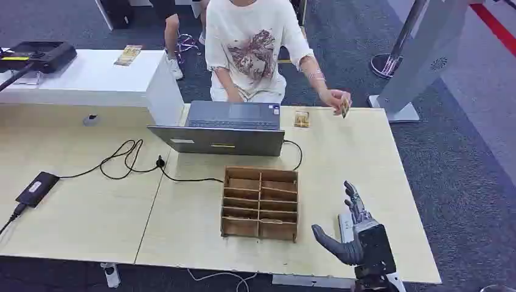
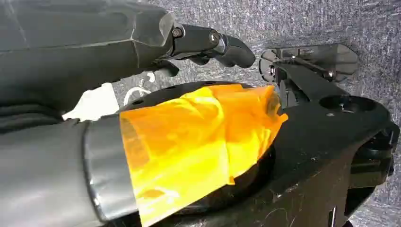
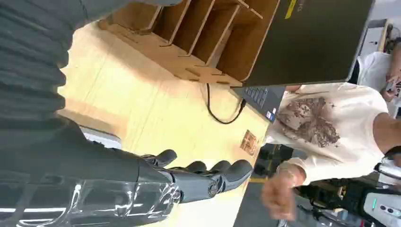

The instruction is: Pass the card to the sensor for recognition and then transmit it.

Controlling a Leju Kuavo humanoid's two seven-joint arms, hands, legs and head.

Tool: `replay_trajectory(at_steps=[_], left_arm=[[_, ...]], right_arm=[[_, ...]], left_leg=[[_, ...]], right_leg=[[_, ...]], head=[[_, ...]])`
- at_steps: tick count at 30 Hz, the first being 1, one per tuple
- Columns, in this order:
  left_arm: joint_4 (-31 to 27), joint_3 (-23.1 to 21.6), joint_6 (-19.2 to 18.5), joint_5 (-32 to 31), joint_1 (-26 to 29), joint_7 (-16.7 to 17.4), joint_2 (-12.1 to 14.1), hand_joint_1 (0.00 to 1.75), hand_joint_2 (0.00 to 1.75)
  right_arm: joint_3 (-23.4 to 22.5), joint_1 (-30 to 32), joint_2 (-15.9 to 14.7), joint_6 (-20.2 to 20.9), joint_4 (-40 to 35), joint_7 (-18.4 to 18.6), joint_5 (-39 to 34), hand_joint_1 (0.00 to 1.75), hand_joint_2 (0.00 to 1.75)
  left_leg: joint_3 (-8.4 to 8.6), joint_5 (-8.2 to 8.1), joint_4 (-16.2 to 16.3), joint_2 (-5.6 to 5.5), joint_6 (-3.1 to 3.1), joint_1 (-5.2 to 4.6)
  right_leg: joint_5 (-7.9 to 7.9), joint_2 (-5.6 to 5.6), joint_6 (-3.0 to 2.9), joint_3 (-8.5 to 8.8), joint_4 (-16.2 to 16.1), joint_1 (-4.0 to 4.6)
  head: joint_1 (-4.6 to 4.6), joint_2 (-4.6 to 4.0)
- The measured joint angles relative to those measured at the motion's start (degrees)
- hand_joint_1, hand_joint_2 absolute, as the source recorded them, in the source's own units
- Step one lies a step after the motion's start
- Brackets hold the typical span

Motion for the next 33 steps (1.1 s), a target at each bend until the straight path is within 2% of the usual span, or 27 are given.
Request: replay_trajectory(at_steps=[14, 20, 28, 33], left_arm=[[0.00, 0.00, -0.26, -0.46, 0.00, 0.00, 0.00, 0.00, 0.00], [0.00, 0.00, -0.48, -0.87, -0.06, -0.02, 0.00, 0.00, 0.00], [0.00, 0.00, -0.50, -0.90, -0.07, -0.02, 0.00, 0.00, 0.00], [0.00, 0.00, -0.59, -1.40, -0.14, -0.02, 0.02, 0.00, 0.00]], right_arm=[[0.59, -0.21, 0.00, -0.74, -0.26, -0.04, 2.45, 0.00, 1.75], [3.28, -2.74, -0.68, -4.00, -1.97, 0.92, 7.54, 0.00, 1.75], [4.83, -3.75, -1.22, -4.46, -2.86, 1.27, 8.24, 0.00, 1.75], [6.51, -6.14, -1.86, -8.36, -3.63, 2.60, 15.64, 0.00, 1.75]], left_leg=[[-0.06, 0.00, 0.00, 0.00, 0.00, 0.00], [-0.10, 0.00, 0.00, 0.02, 0.00, 0.00], [-0.16, -0.01, 0.00, 0.00, 0.00, 0.00], [-0.23, 0.00, 0.00, 0.04, 0.00, 0.00]], right_leg=[[-0.01, 0.00, 0.00, -0.03, 0.00, 0.00], [0.00, 0.02, 0.00, -0.11, 0.00, 0.00], [-0.01, 0.00, 0.00, -0.14, 0.00, 0.00], [0.00, 0.05, 0.00, -0.23, 0.00, 0.00]], head=[[0.00, 0.00], [0.02, -0.02], [0.00, -0.02], [-0.02, -0.02]])
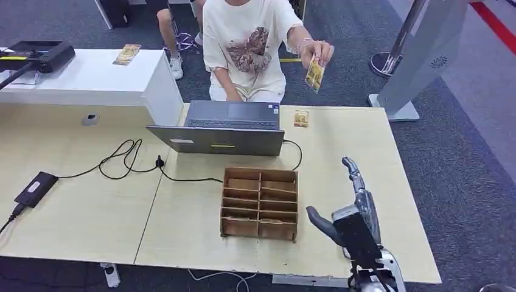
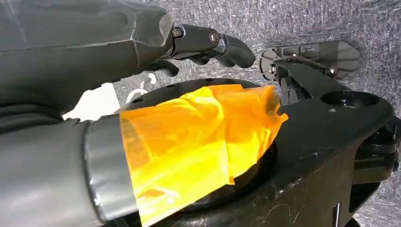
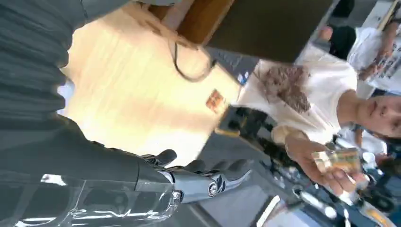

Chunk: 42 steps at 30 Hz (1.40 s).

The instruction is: Pass the card to the sensor for recognition and then transmit it.

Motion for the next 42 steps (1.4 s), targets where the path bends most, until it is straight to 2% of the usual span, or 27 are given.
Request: replay_trajectory(at_steps=[8, 16, 23, 25, 26, 27, 28, 32, 42], left_arm=[[0.00, -0.02, -0.57, -1.29, -0.55, 0.00, 0.00, 0.00, 0.00], [0.00, -0.59, -1.18, -2.75, -0.87, 0.00, 0.11, 0.00, 0.00], [0.00, -0.81, -1.29, -3.04, -0.96, 0.00, 0.20, 0.00, 0.00], [0.00, -1.22, -1.42, -3.41, -1.02, 0.02, 0.31, 0.00, 0.00], [0.00, -1.90, -1.84, -4.43, -1.08, 0.04, 0.48, 0.00, 0.00], [0.00, -2.69, -2.25, -5.22, -1.23, 0.04, 0.57, 0.00, 0.00], [0.00, -2.93, -2.30, -5.42, -1.32, 0.04, 0.61, 0.00, 0.00], [0.00, -3.87, -2.49, -6.19, -1.59, 0.04, 0.87, 0.00, 0.00], [0.00, -5.40, -3.35, -6.89, -1.84, 0.39, 1.14, 0.00, 0.00]], right_arm=[[4.68, -9.17, -1.55, -6.12, -0.83, 7.30, 17.59, 0.00, 1.75], [7.61, -18.68, -2.58, -7.51, 0.31, 12.72, 29.09, 0.00, 1.75], [7.90, -20.75, -2.65, -7.43, 0.83, 13.66, 30.77, 0.00, 1.75], [8.20, -23.36, -2.71, -7.19, 1.75, 14.68, 32.94, 0.00, 1.75], [8.90, -27.88, -3.28, -6.90, 4.18, 17.51, 40.79, 0.00, 1.75], [9.08, -31.66, -3.91, -6.49, 7.31, 19.19, 45.22, 0.00, 1.75], [9.08, -33.31, -4.11, -6.29, 9.11, 19.68, 46.29, 0.00, 1.75], [9.05, -38.67, -4.92, -5.09, 15.33, 21.27, 49.24, 0.00, 1.75], [6.47, -48.64, -5.53, -2.84, 30.87, 23.47, 51.07, 0.00, 1.75]], left_leg=[[0.02, 0.06, 0.00, -0.01, -0.04, 0.00], [-0.02, 0.06, 0.00, -0.01, -0.04, 0.00], [-0.02, 0.07, 0.00, -0.01, -0.04, 0.00], [-0.01, 0.07, 0.00, -0.01, -0.04, 0.00], [-0.02, 0.07, 0.01, -0.01, -0.04, 0.00], [-0.02, 0.08, 0.01, -0.02, -0.03, 0.00], [-0.02, 0.08, 0.01, -0.01, -0.03, 0.00], [-0.02, 0.12, 0.02, -0.02, -0.04, 0.00], [-0.05, 0.12, 0.03, -0.04, -0.04, 0.00]], right_leg=[[0.04, -0.01, -0.03, 0.00, 0.04, 0.00], [0.04, -0.01, -0.03, -0.04, 0.06, 0.00], [0.04, -0.01, -0.03, -0.03, 0.05, 0.00], [0.04, -0.01, -0.03, -0.04, 0.05, 0.00], [0.04, 0.00, -0.03, -0.03, 0.06, 0.00], [0.05, -0.01, -0.03, -0.03, 0.06, 0.00], [0.05, -0.01, -0.03, -0.03, 0.06, 0.00], [0.06, -0.02, -0.03, -0.04, 0.06, -0.01], [0.06, -0.02, -0.03, -0.09, 0.07, -0.01]], head=[[0.02, 0.02], [0.04, 0.02], [0.02, 0.02], [0.04, 0.02], [0.04, 0.02], [0.02, 0.02], [0.04, 0.02], [0.02, 0.00], [0.07, 0.02]])
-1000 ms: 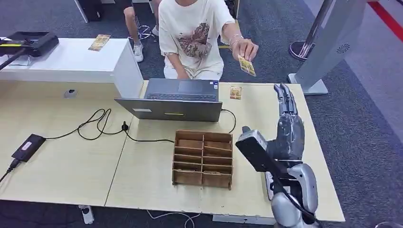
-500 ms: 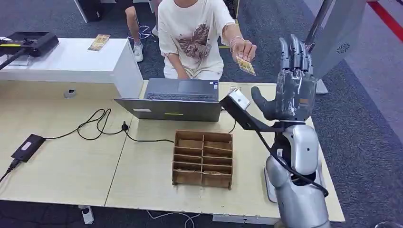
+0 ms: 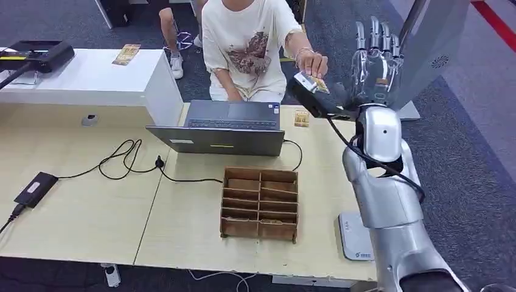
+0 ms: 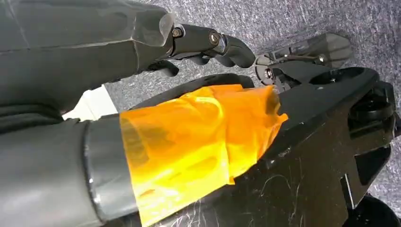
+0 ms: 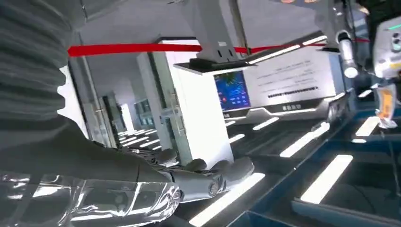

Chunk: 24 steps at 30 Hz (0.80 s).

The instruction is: Pass the card to the sensor for recognition and then transmit it.

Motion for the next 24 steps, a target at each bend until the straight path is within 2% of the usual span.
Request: replay_trajectory(at_steps=[9, 15, 24], left_arm=[[0.00, -0.28, 0.11, -0.22, -0.04, 0.33, 0.20, 0.00, 0.00], [0.00, -0.48, 0.18, -0.31, -0.05, 0.59, 0.22, 0.00, 0.00], [0.00, -0.48, 0.26, -0.31, -0.06, 0.61, 0.24, 0.00, 0.00]], right_arm=[[-5.73, -5.13, -0.81, -0.11, 11.54, 0.72, 0.24, 0.00, 1.75], [-7.87, -5.67, -1.18, -0.11, 14.40, 0.83, 0.15, 0.00, 1.75], [-8.33, -6.55, -1.18, -0.02, 16.10, 0.83, 0.26, 0.00, 1.75]], left_leg=[[0.00, 0.00, 0.01, 0.00, 0.00, -0.02], [0.00, 0.00, 0.01, 0.00, 0.00, -0.01], [0.00, 0.00, 0.00, 0.00, 0.00, 0.00]], right_leg=[[0.00, 0.00, 0.00, -0.01, -0.01, -0.02], [0.00, 0.00, 0.00, 0.00, -0.01, -0.01], [0.00, 0.00, 0.00, 0.00, 0.01, 0.00]], head=[[-0.07, -0.02], [-0.05, 0.00], [-0.04, -0.02]])
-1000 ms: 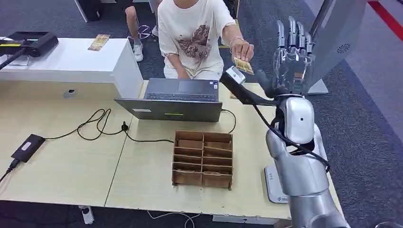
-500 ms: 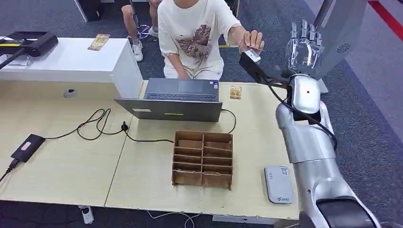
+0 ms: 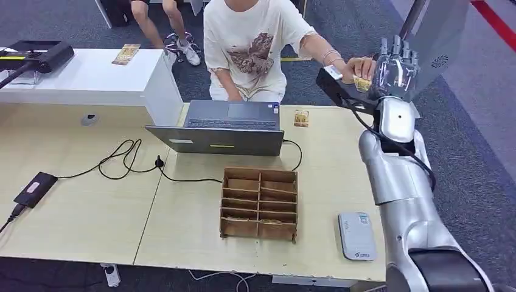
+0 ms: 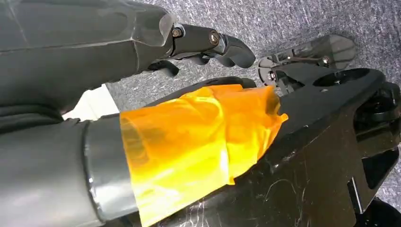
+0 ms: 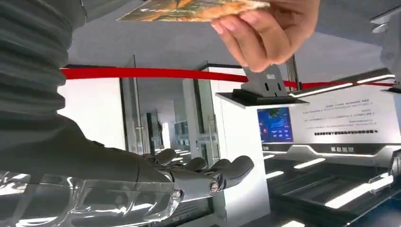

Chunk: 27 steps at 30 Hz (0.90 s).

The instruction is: Pass the card to the sensor for recognition and then transmit it.

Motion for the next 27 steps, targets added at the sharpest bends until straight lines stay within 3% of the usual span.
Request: replay_trajectory(at_steps=[1, 2, 3, 27], left_arm=[[0.00, 0.00, 0.00, 0.00, 0.00, 0.00, 0.00, 0.00, 0.00], [0.00, 0.00, 0.04, 0.00, -0.01, -0.02, 0.00, 0.00, 0.00], [0.00, 0.00, 0.07, 0.00, -0.01, -0.02, 0.00, 0.00, 0.00], [0.00, 0.00, 0.42, 0.37, -0.01, 0.00, 0.00, 0.00, 0.00]], right_arm=[[0.02, -0.35, 0.00, 0.04, 0.20, 0.00, 0.06, 0.00, 1.75], [0.02, -0.60, 0.00, 0.07, 0.31, 0.00, 0.07, 1.54, 1.75], [0.00, -0.68, 0.02, 0.07, 0.39, 0.00, 0.07, 1.75, 1.75], [-0.04, -1.18, 0.18, 0.04, 1.84, -0.66, 0.74, 1.75, 1.75]], left_leg=[[0.00, 0.00, 0.00, 0.00, 0.00, 0.00], [0.00, 0.00, 0.00, 0.00, 0.00, 0.00], [0.00, 0.00, 0.00, 0.00, 0.00, 0.00], [-0.01, 0.00, 0.00, -0.01, 0.00, 0.00]], right_leg=[[0.00, 0.00, 0.00, 0.00, 0.00, 0.00], [0.00, 0.00, 0.00, 0.01, -0.01, 0.00], [0.00, 0.00, 0.00, 0.01, -0.01, 0.00], [0.00, -0.01, 0.00, 0.01, -0.01, 0.00]], head=[[0.00, 0.00], [0.02, 0.00], [0.00, 0.00], [0.00, 0.00]])
